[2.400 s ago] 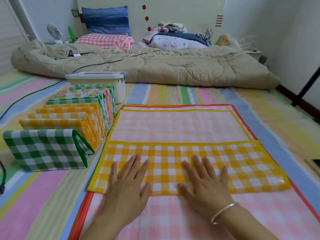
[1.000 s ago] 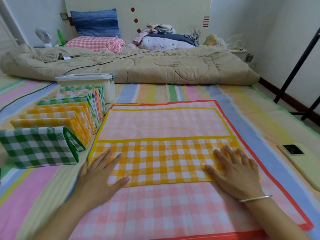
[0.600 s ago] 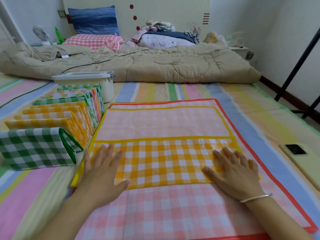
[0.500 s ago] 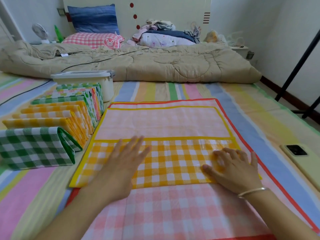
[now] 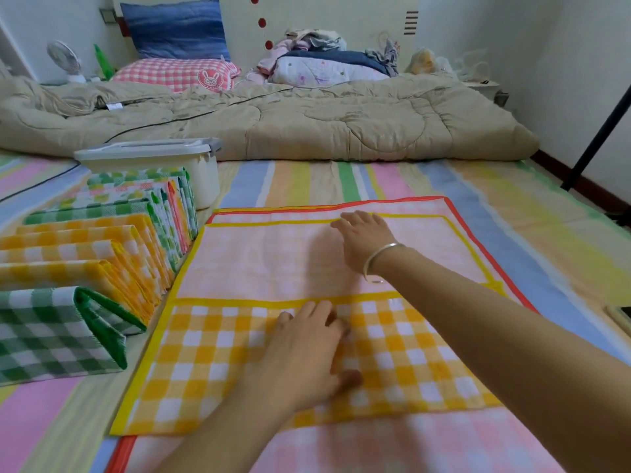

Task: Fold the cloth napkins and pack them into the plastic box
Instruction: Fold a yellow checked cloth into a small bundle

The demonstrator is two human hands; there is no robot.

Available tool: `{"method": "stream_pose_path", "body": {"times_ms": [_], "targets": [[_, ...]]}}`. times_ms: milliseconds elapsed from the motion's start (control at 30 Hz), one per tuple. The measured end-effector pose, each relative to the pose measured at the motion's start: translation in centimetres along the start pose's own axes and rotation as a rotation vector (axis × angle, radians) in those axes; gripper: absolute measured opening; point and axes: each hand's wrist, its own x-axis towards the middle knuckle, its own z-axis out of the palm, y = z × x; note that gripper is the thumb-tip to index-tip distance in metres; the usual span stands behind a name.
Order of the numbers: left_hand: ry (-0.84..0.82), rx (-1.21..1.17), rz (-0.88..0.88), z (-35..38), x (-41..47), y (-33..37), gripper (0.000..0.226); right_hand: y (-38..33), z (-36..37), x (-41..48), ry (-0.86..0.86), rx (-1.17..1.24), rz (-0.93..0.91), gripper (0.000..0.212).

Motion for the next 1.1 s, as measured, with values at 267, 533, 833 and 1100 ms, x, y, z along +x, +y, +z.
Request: {"method": "stream_pose_path", "body": {"times_ms": [267, 533, 833, 1100], "targets": [[0.013, 0.000, 0.057, 0.8, 0.2, -0.4, 0.106, 0.1, 0.1, 4.9, -0.175, -0.062, 0.012, 0.069], [-0.037, 0.065, 0.020, 0.7, 0.1, -0.1, 0.070, 1.4, -3.9, 2.2, 0.249, 0.069, -0.024, 0.032], [-0.022, 0.065, 0.029, 1.0, 0.1, -0.5, 0.072, 0.9, -8.6, -10.5, 0.559, 0.321, -0.207, 0.010], [0.587, -0.101, 0.141, 1.6, -5.4, 1.8, 0.019, -2.5, -2.0, -19.6, 0.607, 0.354, -0.242, 0.010]]}}
